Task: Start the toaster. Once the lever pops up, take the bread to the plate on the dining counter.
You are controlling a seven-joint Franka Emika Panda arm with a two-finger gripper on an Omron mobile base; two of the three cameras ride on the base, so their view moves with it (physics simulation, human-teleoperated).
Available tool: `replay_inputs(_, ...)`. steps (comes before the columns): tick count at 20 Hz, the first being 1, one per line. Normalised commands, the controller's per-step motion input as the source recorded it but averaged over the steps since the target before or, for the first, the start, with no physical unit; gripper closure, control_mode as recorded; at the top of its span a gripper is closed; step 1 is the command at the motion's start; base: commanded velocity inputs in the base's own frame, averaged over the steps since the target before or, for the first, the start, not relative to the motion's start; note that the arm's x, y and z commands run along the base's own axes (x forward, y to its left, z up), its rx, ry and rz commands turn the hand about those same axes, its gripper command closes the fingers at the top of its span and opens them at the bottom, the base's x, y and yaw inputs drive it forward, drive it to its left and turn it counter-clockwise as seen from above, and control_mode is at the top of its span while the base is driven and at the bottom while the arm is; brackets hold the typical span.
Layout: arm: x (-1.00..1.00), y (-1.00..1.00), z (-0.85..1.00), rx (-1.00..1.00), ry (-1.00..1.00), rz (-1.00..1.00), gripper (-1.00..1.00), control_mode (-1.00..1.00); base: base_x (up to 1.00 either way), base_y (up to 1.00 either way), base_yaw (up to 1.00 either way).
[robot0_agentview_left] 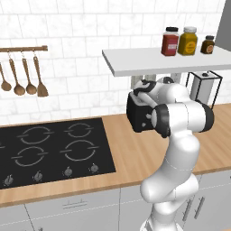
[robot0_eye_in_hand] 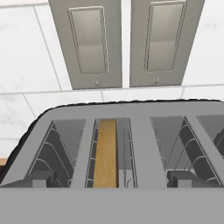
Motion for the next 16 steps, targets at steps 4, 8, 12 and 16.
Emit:
replay_inputs(4, 0.00, 0.00, 0.00, 0.00, 0.00, 0.00, -1.00, -1.00, 0.00, 0.00, 0.00)
replay_inputs(8, 0.00, 0.00, 0.00, 0.00, 0.00, 0.00, -1.00, -1.00, 0.00, 0.00, 0.00)
replay_inputs(12, 0.00, 0.00, 0.00, 0.00, 0.00, 0.00, -1.00, -1.00, 0.00, 0.00, 0.00)
replay_inputs(16, 0.00, 0.00, 0.00, 0.00, 0.00, 0.00, -1.00, -1.00, 0.00, 0.00, 0.00)
